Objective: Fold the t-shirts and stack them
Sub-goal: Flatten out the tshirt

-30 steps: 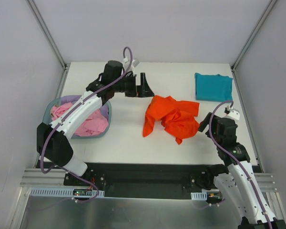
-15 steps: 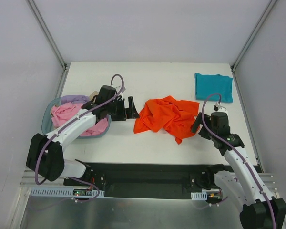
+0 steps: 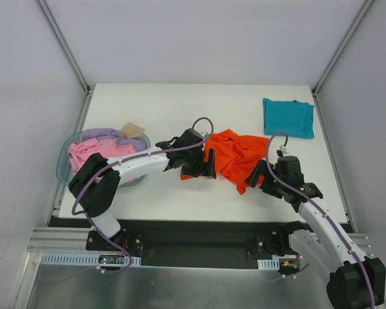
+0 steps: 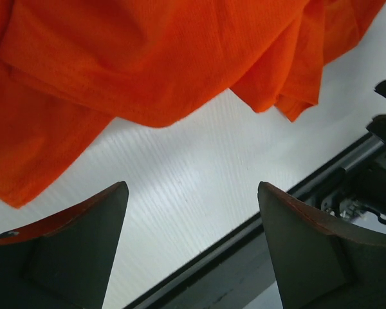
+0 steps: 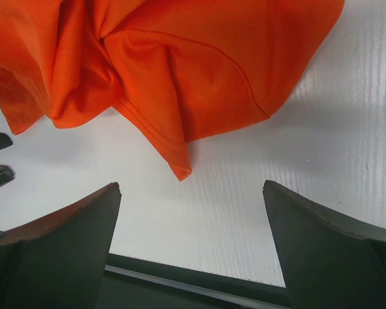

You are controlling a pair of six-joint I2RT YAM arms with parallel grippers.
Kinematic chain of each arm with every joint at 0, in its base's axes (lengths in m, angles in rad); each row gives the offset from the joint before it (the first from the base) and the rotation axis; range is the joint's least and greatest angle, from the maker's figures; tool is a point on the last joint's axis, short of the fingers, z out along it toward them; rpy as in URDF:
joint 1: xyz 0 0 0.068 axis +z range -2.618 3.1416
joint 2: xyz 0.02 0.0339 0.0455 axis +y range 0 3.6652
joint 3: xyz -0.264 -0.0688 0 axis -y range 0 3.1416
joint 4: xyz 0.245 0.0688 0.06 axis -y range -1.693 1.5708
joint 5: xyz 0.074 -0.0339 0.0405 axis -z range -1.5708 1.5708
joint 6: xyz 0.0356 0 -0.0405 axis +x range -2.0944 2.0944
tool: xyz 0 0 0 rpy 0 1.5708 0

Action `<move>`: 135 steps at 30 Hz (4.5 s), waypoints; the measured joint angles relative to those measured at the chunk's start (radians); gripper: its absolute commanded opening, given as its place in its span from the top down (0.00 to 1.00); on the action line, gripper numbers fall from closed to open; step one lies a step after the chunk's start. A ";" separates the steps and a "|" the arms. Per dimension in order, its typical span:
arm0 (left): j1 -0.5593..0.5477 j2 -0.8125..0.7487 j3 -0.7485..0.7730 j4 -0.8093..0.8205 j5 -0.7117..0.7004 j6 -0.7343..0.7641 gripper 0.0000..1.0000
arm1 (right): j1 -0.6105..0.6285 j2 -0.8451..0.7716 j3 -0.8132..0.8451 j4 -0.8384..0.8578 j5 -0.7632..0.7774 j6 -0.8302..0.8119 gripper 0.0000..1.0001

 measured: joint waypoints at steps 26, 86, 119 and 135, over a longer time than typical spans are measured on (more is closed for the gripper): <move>-0.076 0.343 0.241 -0.010 -0.193 -0.073 0.71 | 0.000 -0.014 0.000 -0.015 0.031 -0.023 0.03; 0.108 -0.686 0.014 -0.125 -0.409 0.104 1.00 | 0.198 -0.024 0.600 -0.210 0.715 -0.053 0.99; 0.400 -0.065 0.881 -0.253 -0.311 0.399 1.00 | 0.068 0.749 1.668 -0.220 0.809 -0.636 0.99; 0.456 -0.383 0.367 -0.197 -0.009 0.455 0.74 | 0.061 0.052 0.938 -0.208 0.815 -0.497 0.94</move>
